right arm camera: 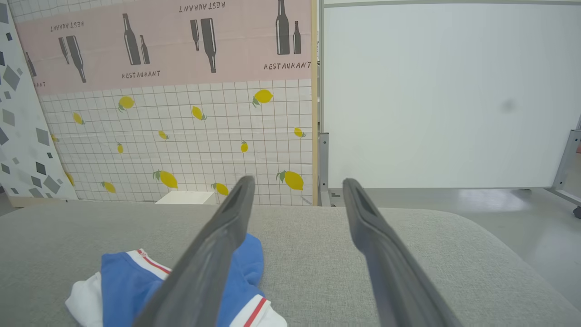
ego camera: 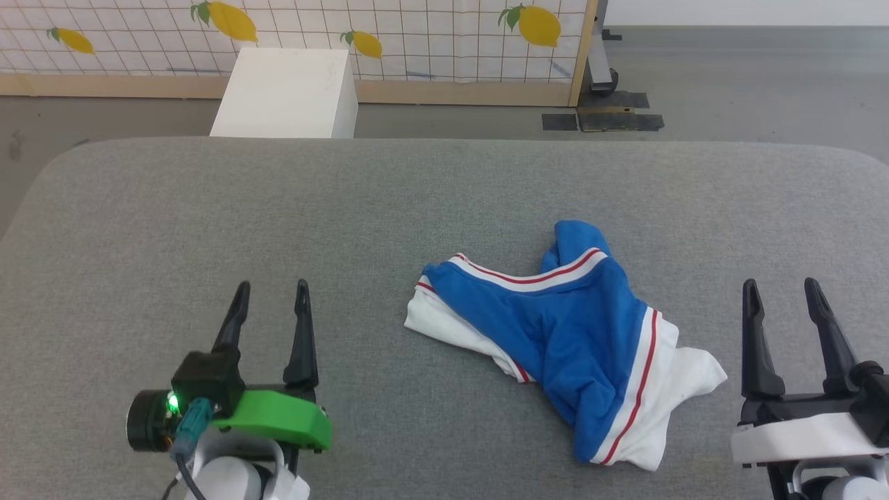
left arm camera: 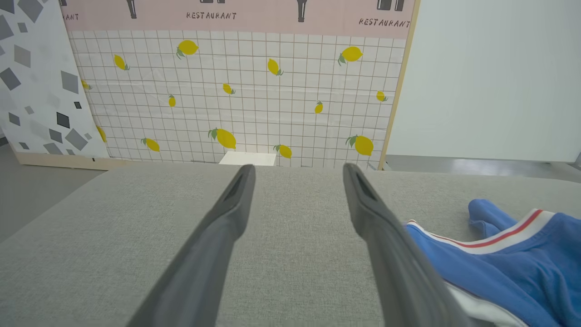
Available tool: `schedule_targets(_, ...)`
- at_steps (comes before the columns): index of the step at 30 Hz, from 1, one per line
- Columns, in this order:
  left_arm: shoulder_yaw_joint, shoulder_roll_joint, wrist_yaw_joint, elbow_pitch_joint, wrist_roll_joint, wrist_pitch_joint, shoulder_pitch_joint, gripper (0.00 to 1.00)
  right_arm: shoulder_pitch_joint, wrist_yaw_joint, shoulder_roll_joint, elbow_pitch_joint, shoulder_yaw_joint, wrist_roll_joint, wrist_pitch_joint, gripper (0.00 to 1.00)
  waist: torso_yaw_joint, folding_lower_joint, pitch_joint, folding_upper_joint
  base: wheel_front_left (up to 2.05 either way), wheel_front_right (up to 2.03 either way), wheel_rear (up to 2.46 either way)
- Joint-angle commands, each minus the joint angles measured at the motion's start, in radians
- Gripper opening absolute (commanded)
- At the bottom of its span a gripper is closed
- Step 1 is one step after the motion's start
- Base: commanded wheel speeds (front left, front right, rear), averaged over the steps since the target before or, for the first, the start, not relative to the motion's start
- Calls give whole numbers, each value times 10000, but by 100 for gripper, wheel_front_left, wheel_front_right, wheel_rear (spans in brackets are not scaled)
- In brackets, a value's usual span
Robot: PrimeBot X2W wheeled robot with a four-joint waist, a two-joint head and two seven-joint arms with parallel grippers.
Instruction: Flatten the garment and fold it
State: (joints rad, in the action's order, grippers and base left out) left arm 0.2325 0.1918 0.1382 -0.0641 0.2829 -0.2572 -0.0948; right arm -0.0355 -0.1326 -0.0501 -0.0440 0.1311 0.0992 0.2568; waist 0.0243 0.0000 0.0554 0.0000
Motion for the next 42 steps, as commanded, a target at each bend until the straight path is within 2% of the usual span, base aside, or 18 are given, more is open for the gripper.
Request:
schedule_targets(1,-177,-142,-235,13,-139,-45,233,100,-122,19,-1,52,-19,94,49,100,-4,0,12,0,0,0,0)
schedule_targets(4,-534,-468,-706,-37,-450,-45,464,100,-134,19,-1,144,-7,151,49,100,-6,0,31,0,0,0,0)
schedule_targets(10,-1106,-962,-1305,-187,-937,-45,694,100,-222,19,-1,240,-17,171,49,100,-41,0,-33,0,0,0,0)
schedule_targets(21,-1651,-1335,-1869,-332,-1422,-45,863,100,-309,19,-1,306,-19,171,49,100,-34,0,-157,0,0,0,0)
schedule_targets(32,-1797,-1404,-2053,-447,-1638,-45,706,100,-332,19,-1,312,-89,192,49,100,-74,0,-213,0,0,0,0)
schedule_targets(37,-1832,-1299,-2244,-395,-1968,-45,-400,100,-278,19,-1,306,-58,175,49,100,-55,0,-157,0,0,0,0)
schedule_targets(42,-1480,-767,-2528,-1343,-2113,-45,-2176,100,-172,19,-1,268,-28,166,49,100,-103,0,18,0,0,0,0)
